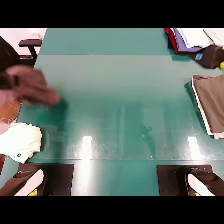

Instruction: Fold the shirts.

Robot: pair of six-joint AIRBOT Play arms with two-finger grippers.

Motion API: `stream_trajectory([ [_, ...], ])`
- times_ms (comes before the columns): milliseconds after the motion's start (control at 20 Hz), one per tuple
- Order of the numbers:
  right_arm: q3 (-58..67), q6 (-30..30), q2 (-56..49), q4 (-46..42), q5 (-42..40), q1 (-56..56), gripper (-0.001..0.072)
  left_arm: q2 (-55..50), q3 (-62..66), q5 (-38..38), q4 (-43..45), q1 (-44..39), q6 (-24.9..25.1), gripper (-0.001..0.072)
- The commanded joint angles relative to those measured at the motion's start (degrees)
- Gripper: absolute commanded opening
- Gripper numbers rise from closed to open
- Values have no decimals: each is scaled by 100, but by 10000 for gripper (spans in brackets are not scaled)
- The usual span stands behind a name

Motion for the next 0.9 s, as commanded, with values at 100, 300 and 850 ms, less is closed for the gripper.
stream_trajectory([
  [100,990,2,-4,-48,-74,2,17,361,1711,-496,-271,-1727,155,22],
  [300,1296,2,-4,-61,-79,2,18,-127,1711,-636,-271,-3300,114,22],
  [850,1355,0,-4,-61,-33,2,18,-2855,1720,-52,-592,-5270,149,599],
])
